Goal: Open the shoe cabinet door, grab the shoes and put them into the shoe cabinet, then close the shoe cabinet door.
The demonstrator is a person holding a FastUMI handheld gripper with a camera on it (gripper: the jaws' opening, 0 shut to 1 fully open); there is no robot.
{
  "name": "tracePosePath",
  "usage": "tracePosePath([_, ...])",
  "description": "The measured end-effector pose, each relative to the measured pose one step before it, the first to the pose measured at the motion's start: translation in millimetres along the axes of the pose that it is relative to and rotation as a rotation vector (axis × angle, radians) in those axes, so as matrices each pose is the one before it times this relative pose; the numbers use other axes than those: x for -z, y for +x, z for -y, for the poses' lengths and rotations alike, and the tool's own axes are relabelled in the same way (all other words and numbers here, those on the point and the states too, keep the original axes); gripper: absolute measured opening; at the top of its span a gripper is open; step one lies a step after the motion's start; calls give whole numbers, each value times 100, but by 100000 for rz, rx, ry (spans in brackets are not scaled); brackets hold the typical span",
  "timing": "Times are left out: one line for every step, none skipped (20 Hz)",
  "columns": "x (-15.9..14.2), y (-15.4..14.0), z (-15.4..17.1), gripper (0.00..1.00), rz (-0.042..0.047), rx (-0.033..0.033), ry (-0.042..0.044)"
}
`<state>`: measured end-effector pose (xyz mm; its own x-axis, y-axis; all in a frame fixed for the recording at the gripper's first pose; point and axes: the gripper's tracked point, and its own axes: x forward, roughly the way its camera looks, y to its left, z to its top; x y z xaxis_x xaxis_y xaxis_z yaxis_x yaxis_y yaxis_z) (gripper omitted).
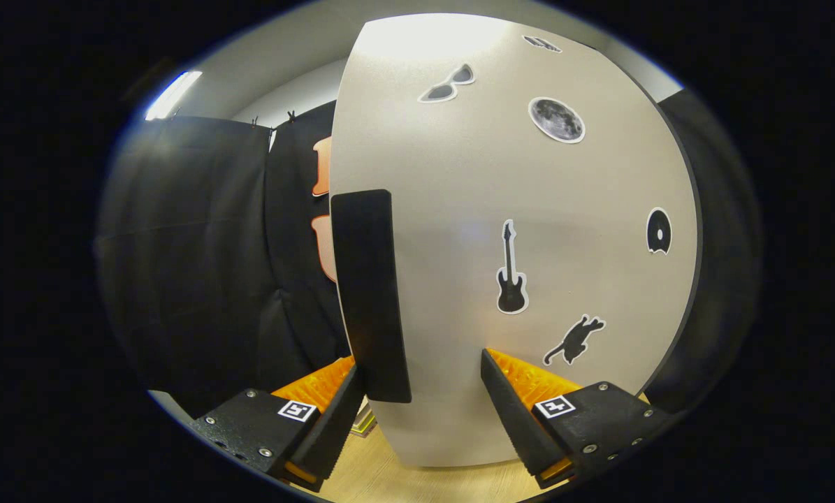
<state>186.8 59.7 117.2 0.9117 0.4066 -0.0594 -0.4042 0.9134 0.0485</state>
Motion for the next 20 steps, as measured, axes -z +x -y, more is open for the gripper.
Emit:
tracePosePath([85,149,-64,98,192,823,340])
tracePosePath([-42,164,0,98,453,961,512])
tracePosePath([26,186,68,98,195,971,42])
tracePosePath([-28,212,25,98,378,885,87])
tracePosePath([60,228,103,98,350,709,-175])
tracePosePath([-18,87,26,98,255,584,126])
tracePosePath([84,2,-84,98,209,453,231])
tracePosePath([116,23,-4,98,-169,457,145])
tracePosePath([-111,-197,9,98,553,359,177])
tracePosePath([189,178,27,98,-686,26,-73])
tracePosePath([-67,163,-54,98,1186,171,178])
tracePosePath([90,167,-2,98,35,36,221])
tracePosePath([-58,-122,28,98,815,354,-105])
tracePosePath([79,95,27,98,-144,484,-442])
tracePosePath([-4,50,23,98,326,328,-615])
tracePosePath([26,79,69,98,9,158,-252])
tracePosePath([-19,-42,-24,98,454,59,-8])
tracePosePath([2,16,-54,98,381,-190,137])
tracePosePath([14,-89,-152,98,-92,-1272,86])
tracePosePath([532,-415,-23,98,-2951,-687,271])
